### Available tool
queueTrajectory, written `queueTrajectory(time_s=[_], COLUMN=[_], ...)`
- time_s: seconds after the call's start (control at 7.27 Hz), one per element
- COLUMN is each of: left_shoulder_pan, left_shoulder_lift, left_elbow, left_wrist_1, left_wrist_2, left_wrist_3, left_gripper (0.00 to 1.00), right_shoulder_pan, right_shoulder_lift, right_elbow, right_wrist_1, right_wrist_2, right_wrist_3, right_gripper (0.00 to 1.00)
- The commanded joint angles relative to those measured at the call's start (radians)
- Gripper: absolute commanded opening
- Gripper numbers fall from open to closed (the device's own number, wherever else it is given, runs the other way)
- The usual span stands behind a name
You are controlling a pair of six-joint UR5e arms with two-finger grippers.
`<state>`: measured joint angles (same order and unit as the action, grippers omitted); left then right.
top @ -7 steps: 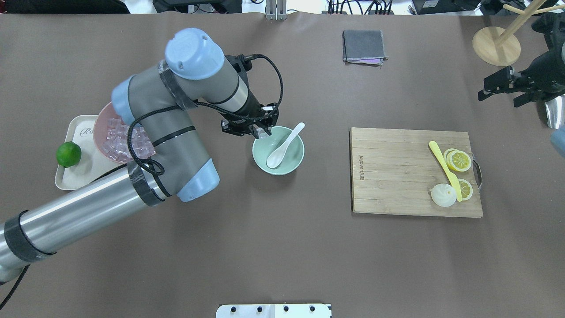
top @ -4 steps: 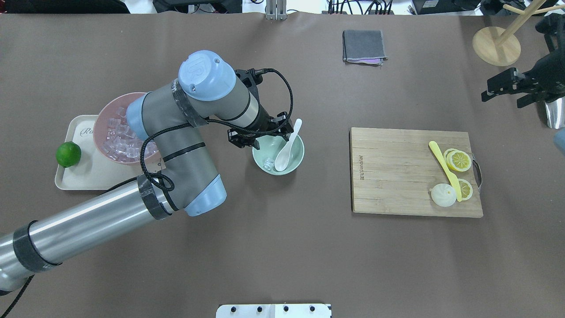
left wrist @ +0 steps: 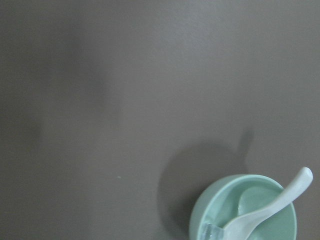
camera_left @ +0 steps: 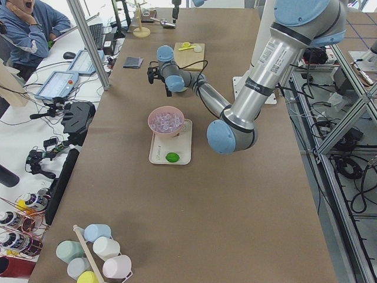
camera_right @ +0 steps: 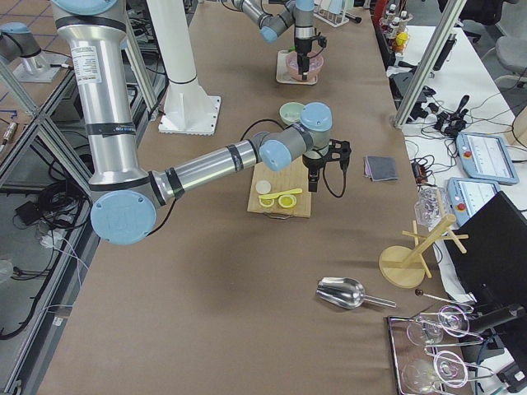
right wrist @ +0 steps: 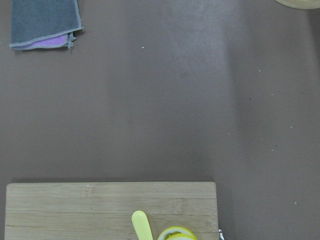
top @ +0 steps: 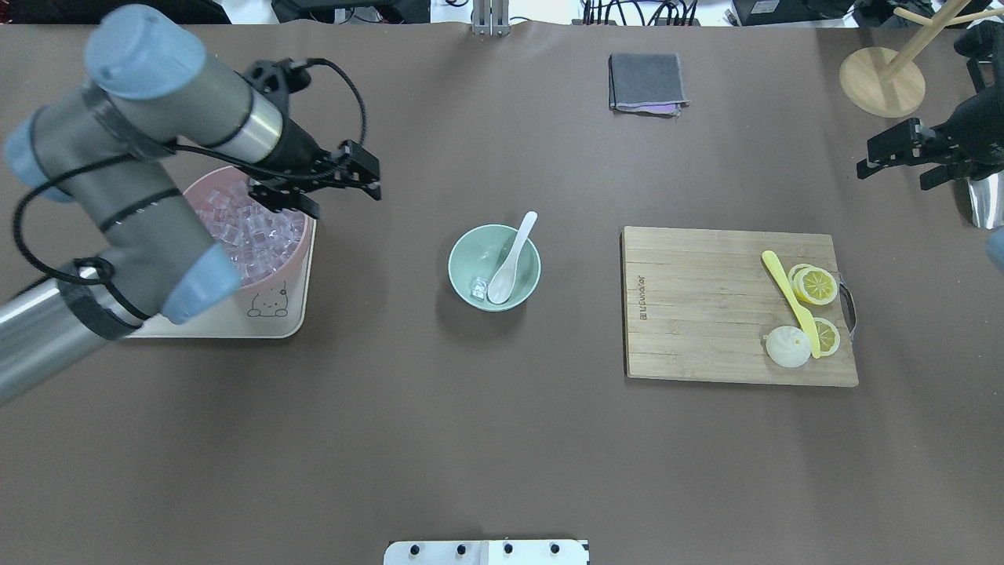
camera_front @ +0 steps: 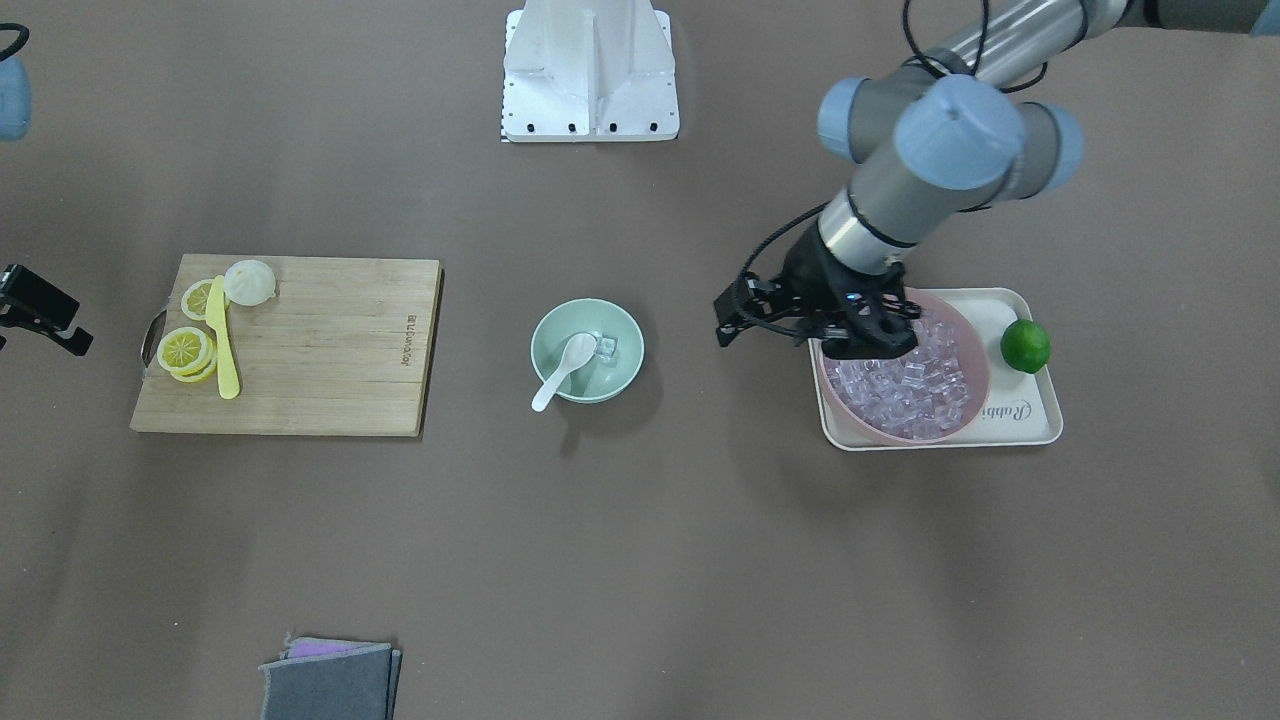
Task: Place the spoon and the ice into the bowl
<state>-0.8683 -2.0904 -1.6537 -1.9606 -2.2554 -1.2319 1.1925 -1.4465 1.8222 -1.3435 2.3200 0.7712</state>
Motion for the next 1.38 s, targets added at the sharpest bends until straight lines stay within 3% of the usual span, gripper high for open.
queueTrajectory(time_s=[0.0,0.28,0.55,0.83,1.24], left_shoulder_pan=[-0.192,-0.321,-0.398,-0.5,-0.531], left_shoulder_lift=[0.16,0.348,0.462,0.467,0.566], left_elbow=[-0.073,-0.092,-0.037,0.113,0.111], left_wrist_1=[0.005,0.006,0.026,0.028,0.028], left_wrist_2=[-0.125,-0.15,-0.136,-0.136,-0.136], left_wrist_3=[0.267,0.595,0.868,1.131,1.172], left_gripper=[0.98,0.98,0.98,0.98,0.98], right_shoulder_pan=[0.005,0.038,0.094,0.162,0.22], right_shoulder_lift=[-0.006,-0.038,-0.08,-0.11,-0.129], right_elbow=[-0.009,-0.015,-0.021,-0.05,-0.102], right_wrist_1=[0.0,-0.003,-0.003,-0.003,-0.003], right_wrist_2=[0.001,0.001,0.009,0.056,0.061], right_wrist_3=[-0.056,-0.181,-0.284,-0.43,-0.558], right_gripper=[1.0,1.0,1.0,1.0,1.0])
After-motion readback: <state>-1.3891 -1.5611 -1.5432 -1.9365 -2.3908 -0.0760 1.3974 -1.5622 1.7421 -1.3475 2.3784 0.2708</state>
